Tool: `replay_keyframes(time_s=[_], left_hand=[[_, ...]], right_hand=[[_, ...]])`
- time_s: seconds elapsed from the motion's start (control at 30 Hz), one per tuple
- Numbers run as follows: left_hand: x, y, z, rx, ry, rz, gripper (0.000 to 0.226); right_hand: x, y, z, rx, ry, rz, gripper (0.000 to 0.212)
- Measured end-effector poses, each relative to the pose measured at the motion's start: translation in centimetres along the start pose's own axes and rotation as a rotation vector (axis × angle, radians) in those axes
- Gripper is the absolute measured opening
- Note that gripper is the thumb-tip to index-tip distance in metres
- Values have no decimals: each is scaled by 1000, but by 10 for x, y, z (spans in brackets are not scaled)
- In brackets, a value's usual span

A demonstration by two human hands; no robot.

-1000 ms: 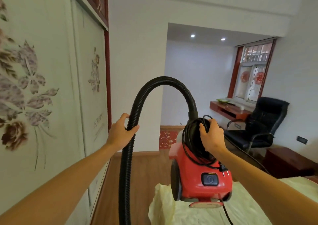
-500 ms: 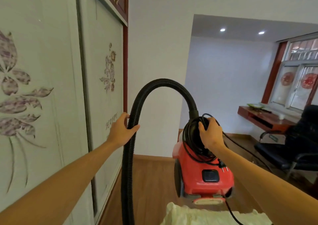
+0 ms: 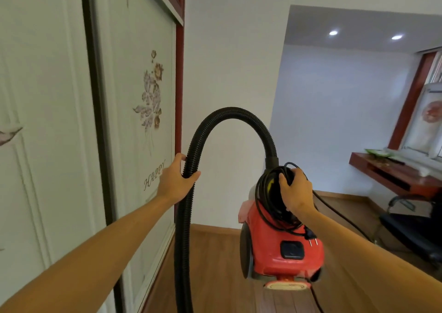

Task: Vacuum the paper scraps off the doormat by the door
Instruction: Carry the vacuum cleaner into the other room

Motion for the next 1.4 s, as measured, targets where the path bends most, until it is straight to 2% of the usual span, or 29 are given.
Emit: replay_keyframes(time_s=[0.43,0.93,1.1,1.4], left_hand=[[-61,-99,-234,-74,-34,38,42],[-93,-271,-390,-274,1,38,39],[-89,-343,-450,-270,12,13,38],[-64,-446,-520,-277,-34,24,40]], right_hand=[[80,-128,-163,58,-92,58,32],[203,-178,-297,114,-187,151,28],[263,-193,-352,135,-212,152,28],[325,-187,-432,165,-241,217,32]])
Point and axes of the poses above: each hand's wrist, its own z-axis away from the middle knuckle, its own y-axis out of the back of the hand, x = y × z, the point moved 9 cm from there along -z, towards the middle knuckle, and after that the axes turned 11 degrees about y, right-handed, at the moved point
